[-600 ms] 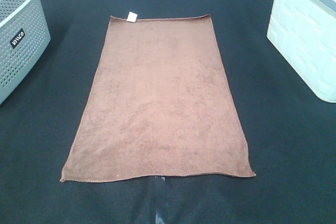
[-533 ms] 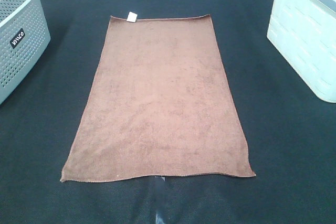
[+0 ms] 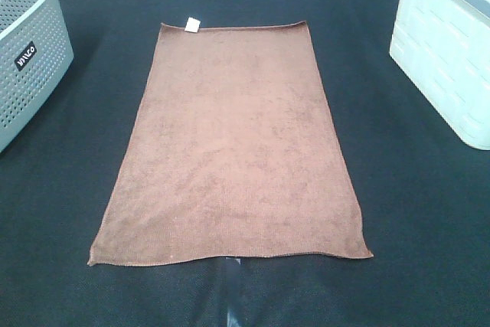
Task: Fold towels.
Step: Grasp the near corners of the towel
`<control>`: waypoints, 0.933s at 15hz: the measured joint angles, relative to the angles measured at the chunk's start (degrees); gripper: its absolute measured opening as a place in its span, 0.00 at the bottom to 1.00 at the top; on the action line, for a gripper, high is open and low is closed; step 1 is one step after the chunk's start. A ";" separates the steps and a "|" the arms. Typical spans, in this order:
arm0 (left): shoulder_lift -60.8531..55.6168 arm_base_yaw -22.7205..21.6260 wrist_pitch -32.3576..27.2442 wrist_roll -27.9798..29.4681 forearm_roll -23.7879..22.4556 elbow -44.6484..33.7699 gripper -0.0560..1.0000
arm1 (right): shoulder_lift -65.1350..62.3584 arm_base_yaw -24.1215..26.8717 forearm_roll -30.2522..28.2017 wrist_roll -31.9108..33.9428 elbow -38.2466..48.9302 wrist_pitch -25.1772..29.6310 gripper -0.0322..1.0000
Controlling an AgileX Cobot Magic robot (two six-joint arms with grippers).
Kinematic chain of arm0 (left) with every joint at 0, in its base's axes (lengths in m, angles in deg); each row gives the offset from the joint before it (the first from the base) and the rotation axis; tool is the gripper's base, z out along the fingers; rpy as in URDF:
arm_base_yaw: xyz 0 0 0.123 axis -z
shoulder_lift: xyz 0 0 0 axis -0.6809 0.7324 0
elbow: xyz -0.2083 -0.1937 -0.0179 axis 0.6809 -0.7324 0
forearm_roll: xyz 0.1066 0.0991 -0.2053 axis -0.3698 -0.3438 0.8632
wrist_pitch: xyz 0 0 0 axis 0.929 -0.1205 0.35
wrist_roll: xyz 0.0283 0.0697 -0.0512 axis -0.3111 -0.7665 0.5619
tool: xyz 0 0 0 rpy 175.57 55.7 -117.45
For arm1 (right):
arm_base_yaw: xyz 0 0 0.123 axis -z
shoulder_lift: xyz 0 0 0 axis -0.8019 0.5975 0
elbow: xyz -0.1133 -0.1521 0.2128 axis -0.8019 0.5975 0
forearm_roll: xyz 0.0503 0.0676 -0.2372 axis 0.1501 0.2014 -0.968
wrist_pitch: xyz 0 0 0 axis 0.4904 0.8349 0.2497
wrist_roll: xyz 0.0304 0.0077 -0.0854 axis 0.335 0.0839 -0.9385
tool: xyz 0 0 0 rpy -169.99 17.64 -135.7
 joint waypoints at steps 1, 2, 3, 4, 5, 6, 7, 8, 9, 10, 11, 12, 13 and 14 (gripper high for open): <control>0.00 0.00 0.00 0.00 0.00 0.00 0.66 | 0.00 0.00 0.00 0.00 0.00 0.00 0.79; 0.00 0.00 0.00 0.00 0.00 0.00 0.66 | 0.00 0.00 0.00 0.00 0.00 0.00 0.79; 0.00 0.00 0.00 0.00 0.00 0.00 0.66 | 0.00 0.00 0.00 0.00 0.00 0.00 0.79; 0.00 0.00 0.00 0.00 0.00 0.00 0.66 | 0.00 0.00 0.00 0.00 0.00 0.00 0.79; 0.00 0.00 0.00 0.00 0.00 0.00 0.66 | 0.00 0.00 0.00 0.00 0.00 0.00 0.79; 0.00 0.00 0.00 0.00 0.00 0.00 0.66 | 0.00 0.00 0.00 0.00 0.00 0.00 0.79; 0.00 0.00 0.00 0.00 0.00 0.00 0.66 | 0.00 0.00 0.00 0.00 0.00 0.00 0.79; 0.00 0.00 0.00 0.00 0.00 0.00 0.66 | 0.00 0.00 0.00 0.00 0.00 0.00 0.79; 0.00 0.00 0.00 0.00 0.00 0.00 0.66 | 0.00 0.00 0.00 0.00 0.00 0.00 0.79; 0.00 0.00 0.00 0.00 0.00 0.00 0.66 | 0.00 0.00 0.00 0.00 0.00 0.00 0.79; 0.00 0.00 0.00 0.00 0.00 0.00 0.66 | 0.00 0.00 0.00 0.00 0.00 0.00 0.79; 0.00 0.00 0.00 0.00 0.00 0.00 0.66 | 0.00 0.00 0.00 0.00 0.00 0.00 0.79; 0.00 0.00 0.00 0.00 0.00 0.00 0.66 | 0.00 0.00 0.00 0.00 0.00 0.00 0.79; 0.00 0.00 0.00 0.00 0.00 0.00 0.66 | 0.00 0.00 0.00 0.00 0.00 0.00 0.79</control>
